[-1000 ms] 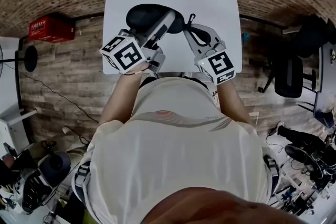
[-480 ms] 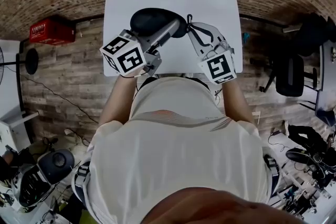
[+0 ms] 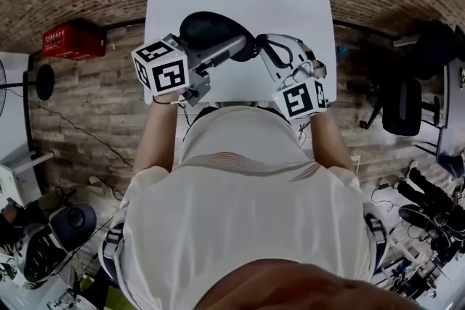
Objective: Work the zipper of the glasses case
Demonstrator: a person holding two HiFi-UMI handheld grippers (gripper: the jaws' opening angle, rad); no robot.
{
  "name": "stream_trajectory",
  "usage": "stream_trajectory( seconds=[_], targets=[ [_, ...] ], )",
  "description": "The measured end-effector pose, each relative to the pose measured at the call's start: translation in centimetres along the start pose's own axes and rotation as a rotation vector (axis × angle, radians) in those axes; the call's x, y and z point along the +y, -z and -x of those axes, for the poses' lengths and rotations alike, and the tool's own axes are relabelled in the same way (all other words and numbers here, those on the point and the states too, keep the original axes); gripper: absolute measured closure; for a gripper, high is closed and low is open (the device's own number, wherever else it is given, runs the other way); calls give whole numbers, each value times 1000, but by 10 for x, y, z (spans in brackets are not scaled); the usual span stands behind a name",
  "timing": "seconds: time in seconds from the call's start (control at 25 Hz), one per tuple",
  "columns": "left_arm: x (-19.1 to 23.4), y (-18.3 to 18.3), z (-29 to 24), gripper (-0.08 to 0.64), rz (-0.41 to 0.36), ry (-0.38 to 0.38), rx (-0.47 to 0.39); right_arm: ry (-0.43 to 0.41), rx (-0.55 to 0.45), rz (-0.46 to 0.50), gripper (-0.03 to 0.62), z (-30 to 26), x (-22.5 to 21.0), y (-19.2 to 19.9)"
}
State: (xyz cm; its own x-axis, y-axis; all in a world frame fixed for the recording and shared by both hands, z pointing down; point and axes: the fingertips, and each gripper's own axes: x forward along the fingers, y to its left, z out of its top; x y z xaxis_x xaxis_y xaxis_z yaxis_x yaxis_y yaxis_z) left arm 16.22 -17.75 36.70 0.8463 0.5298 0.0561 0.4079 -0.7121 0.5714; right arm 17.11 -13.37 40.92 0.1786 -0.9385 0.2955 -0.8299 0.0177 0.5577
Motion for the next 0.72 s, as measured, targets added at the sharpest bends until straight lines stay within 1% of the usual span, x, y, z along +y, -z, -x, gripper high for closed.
stream_trajectory(
  seconds=[0.04,0.12,0.2,0.28,0.32,0.4,0.48,0.6,0.64,0.72],
  targets=[
    [0,4,-1,285,3,7,33,-3,-5,5,532,-1,2,-1],
    [-2,15,-3,285,-24,10,97,-11,-9,13,531,-2,5,-2],
    [-3,21,-2,285,-56,4,126,-22,-5,20,531,-4,7,-2],
    [-2,23,-2,285,-65,7,145,-32,-3,29,531,-6,9,-2],
    [-2,25,-2,285,-71,10,166,-36,-3,40,531,-6,10,-2],
    [-5,35,-6,285,-97,19,236,-45,-7,68,529,-4,12,-3],
    [-7,49,-9,285,-137,26,325,-55,-17,84,529,-4,14,-6],
    [-4,74,-11,285,-233,13,462,-57,-34,90,531,-8,15,-12],
    [-3,81,-12,285,-265,4,493,-53,-37,92,532,-9,15,-14],
    [1,90,-16,285,-306,-11,520,-45,-40,98,535,-9,12,-15]
  ],
)
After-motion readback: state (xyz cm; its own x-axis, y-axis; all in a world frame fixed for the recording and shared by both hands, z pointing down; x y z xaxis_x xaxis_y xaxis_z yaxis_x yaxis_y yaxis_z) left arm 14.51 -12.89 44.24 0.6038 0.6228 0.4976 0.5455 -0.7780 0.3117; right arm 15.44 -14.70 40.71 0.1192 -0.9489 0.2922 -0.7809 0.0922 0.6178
